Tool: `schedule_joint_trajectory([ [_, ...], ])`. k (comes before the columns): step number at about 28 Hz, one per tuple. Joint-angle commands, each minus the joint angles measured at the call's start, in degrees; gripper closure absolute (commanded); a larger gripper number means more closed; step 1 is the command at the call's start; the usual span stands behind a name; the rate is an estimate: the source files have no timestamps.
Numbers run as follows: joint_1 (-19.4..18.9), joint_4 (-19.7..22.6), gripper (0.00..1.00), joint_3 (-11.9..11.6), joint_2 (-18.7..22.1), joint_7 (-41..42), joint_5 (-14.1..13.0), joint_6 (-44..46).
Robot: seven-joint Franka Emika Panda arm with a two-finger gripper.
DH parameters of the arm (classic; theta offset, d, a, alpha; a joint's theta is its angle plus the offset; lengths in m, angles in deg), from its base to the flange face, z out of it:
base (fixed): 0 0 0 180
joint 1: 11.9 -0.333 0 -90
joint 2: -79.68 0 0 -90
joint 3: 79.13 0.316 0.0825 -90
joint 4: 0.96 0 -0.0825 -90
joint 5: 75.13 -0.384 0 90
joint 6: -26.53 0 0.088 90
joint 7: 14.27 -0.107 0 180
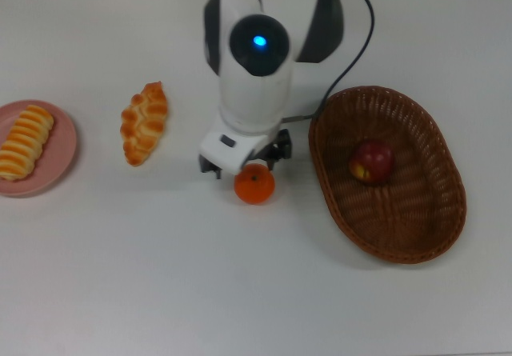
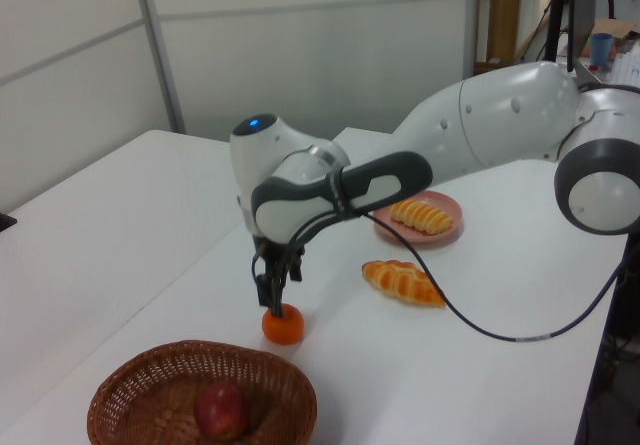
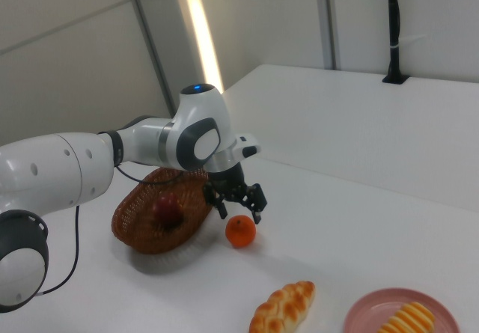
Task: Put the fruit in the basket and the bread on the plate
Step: 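Move to the orange mandarin and grasp it, then carry the mandarin into the wicker basket and release it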
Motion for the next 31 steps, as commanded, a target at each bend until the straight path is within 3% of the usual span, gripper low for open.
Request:
schedule_joint_trajectory([
  [1, -2.16, 0.72, 0.00, -1.02, -0.39, -1.43, -0.21, -0.56],
  [8, -3.74, 0.72, 0.00, -1.02, -1.89, -2.04, 0.85, -1.00],
  [19, -3.83, 0.80, 0.00, -1.11, -5.14, -5.91, 7.70, -7.33],
  [20, -3.83, 0.89, 0.05, -1.02, -5.14, -6.00, 8.66, -7.33],
  [21, -3.83, 0.89, 0.18, -1.02, -5.14, -6.00, 9.02, -7.33],
  [24, -3.74, 0.80, 0.67, -1.02, -5.14, -6.35, 8.15, -7.24],
  [25, -3.74, 0.72, 0.96, -1.02, -5.05, -7.22, 7.97, -7.33],
  [31, -3.74, 0.01, 1.00, -1.02, -4.79, -12.06, 6.92, -7.59],
])
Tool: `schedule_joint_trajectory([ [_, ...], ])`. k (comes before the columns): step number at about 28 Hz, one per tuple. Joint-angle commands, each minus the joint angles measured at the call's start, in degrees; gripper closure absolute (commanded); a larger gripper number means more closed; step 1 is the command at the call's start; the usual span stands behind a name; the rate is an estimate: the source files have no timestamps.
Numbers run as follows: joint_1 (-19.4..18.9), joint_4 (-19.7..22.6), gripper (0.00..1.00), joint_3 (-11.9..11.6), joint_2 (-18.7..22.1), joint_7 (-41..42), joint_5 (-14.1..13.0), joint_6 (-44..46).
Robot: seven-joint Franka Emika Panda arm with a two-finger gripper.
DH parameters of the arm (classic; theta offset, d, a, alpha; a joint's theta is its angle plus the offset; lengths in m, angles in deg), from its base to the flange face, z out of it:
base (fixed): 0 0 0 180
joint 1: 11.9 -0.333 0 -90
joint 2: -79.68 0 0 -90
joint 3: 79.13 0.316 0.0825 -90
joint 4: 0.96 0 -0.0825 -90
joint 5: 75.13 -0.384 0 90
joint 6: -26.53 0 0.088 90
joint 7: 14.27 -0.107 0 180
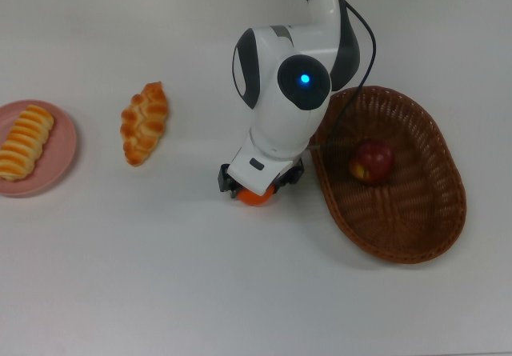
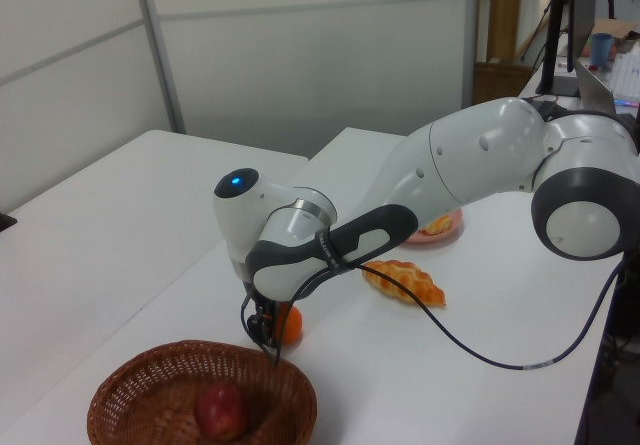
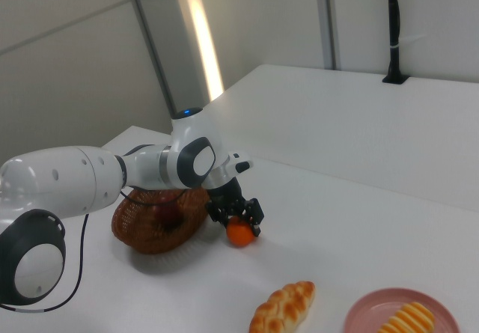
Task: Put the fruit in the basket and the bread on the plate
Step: 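Carry the mandarin into the wicker basket and release it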
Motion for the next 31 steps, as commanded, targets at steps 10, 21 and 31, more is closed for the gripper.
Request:
schedule_joint_trajectory([
  [10, -0.96, -2.52, 1.00, 5.77, 6.82, -6.04, -2.01, -1.36],
  [21, -4.91, -3.14, 0.78, 9.91, 3.93, -9.11, 2.46, -6.28],
  [31, -4.65, -2.96, 0.03, 9.03, 1.29, -11.14, 6.86, -6.54],
])
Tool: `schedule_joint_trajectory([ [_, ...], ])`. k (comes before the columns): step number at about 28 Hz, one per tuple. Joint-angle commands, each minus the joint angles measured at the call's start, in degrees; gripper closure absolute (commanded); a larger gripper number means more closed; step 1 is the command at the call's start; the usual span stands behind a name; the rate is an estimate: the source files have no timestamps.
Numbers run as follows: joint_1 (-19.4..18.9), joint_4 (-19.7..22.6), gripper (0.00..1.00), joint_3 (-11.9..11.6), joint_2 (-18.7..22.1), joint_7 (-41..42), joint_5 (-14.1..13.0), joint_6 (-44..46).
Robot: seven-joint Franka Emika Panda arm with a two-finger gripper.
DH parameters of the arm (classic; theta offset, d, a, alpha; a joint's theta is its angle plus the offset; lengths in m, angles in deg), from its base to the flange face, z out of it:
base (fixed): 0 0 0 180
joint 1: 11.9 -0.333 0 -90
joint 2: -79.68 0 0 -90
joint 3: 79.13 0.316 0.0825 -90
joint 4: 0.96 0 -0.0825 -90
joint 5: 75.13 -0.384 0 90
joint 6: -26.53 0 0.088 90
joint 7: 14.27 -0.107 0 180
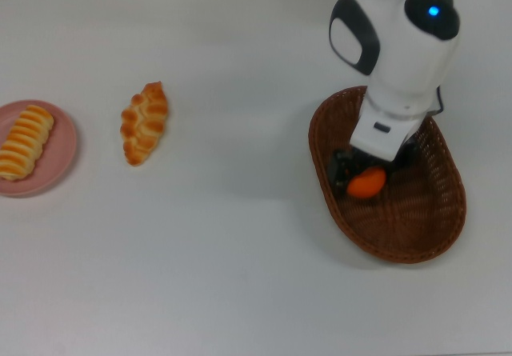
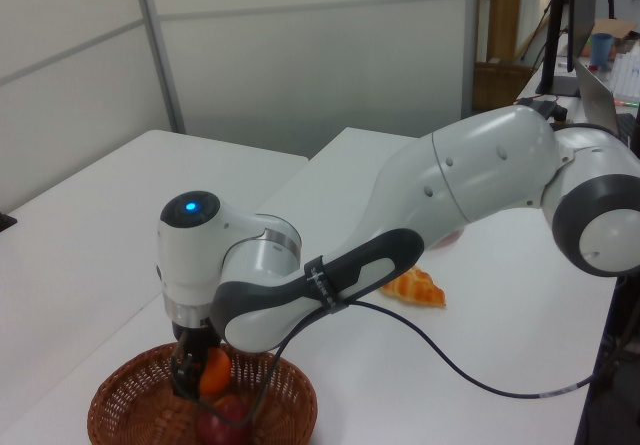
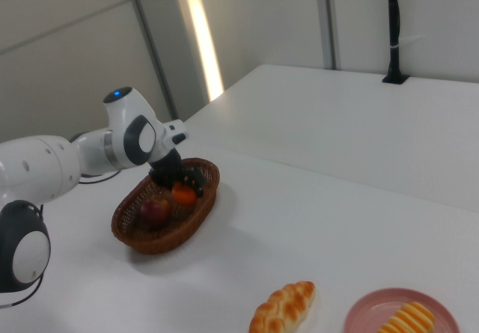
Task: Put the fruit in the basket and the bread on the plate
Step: 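Carry the mandarin into the wicker basket and release it, then move to the braided bread roll and grasp it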
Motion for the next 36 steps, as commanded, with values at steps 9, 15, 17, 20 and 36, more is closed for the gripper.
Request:
schedule_joint_trajectory([
  [9, 2.10, 0.56, 0.00, -0.95, 5.00, -2.30, -0.48, 0.67],
  [15, 6.93, 0.56, 0.00, -1.03, 11.59, 0.33, -7.43, 12.61],
  [17, 9.48, 0.56, 0.00, -1.12, 13.44, 3.58, -8.32, 19.81],
  [20, 12.90, 0.56, 0.00, -1.21, 14.23, 9.97, -8.23, 28.67],
  [36, 21.26, 6.01, 0.00, -1.65, 7.74, 22.14, 3.63, 37.59],
])
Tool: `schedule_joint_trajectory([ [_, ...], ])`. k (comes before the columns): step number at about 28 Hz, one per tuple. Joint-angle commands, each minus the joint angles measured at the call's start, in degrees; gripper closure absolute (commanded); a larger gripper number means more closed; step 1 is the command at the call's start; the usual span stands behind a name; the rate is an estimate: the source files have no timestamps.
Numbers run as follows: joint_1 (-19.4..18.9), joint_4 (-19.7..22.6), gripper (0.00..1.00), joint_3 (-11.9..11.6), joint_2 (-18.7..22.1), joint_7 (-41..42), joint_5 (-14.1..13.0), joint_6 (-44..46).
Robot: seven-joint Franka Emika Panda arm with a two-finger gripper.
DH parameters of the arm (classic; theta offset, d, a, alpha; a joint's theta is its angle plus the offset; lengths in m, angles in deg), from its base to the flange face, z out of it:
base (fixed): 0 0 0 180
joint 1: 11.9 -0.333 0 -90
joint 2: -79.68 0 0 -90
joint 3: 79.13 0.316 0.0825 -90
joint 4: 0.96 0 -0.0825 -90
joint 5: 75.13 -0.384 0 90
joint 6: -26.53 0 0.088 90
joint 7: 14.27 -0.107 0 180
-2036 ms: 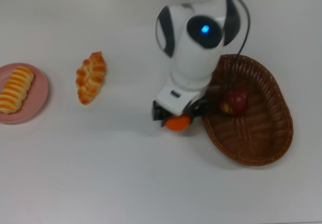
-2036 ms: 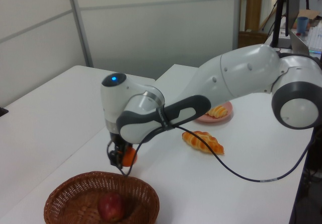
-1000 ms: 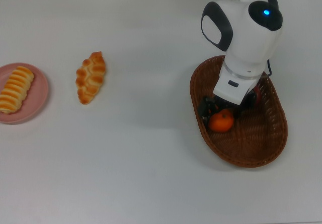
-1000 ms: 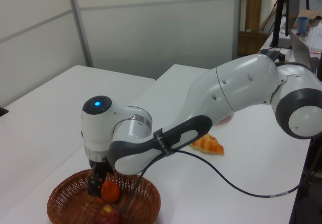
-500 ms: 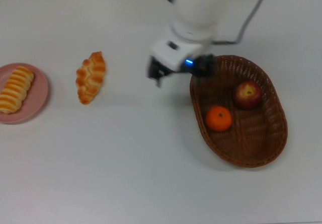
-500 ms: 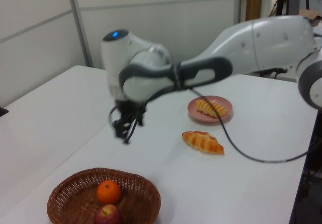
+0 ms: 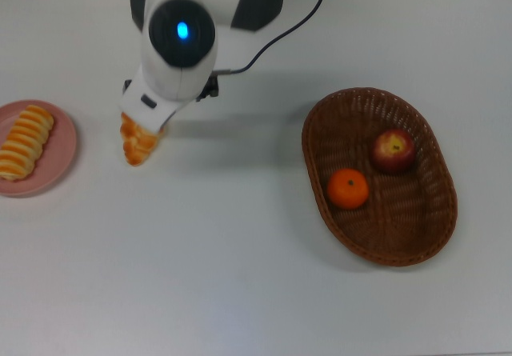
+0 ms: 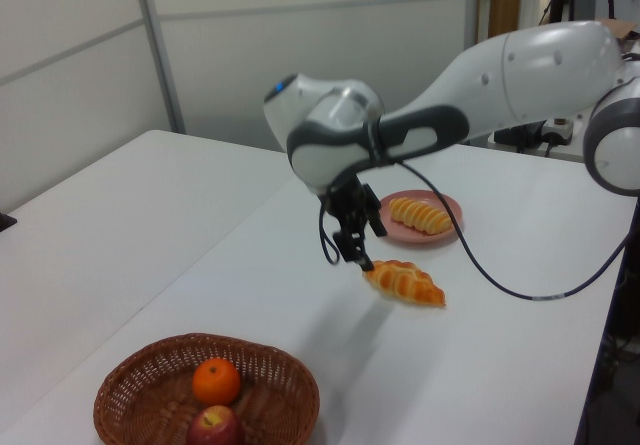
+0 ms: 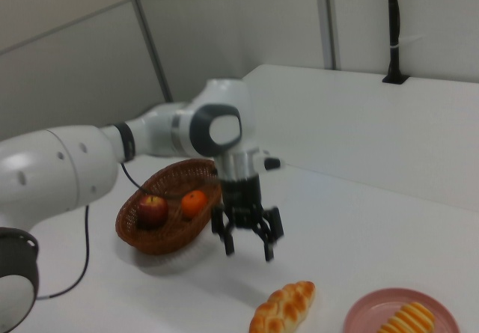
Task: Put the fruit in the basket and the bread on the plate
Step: 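Move to the braided bread roll and grasp it, then carry the braided roll onto the pink plate beside the striped roll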
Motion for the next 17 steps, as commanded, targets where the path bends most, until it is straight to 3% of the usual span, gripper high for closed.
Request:
schedule_joint_trajectory([
  [1, -0.71, 1.16, 0.00, -0.37, -3.42, 0.59, 3.98, -0.06],
  [15, 1.31, 1.25, 0.00, -0.90, -8.34, 0.59, 10.48, -2.34],
  [17, 1.40, 1.34, 0.06, -0.90, -8.96, 0.58, 11.71, -2.95],
])
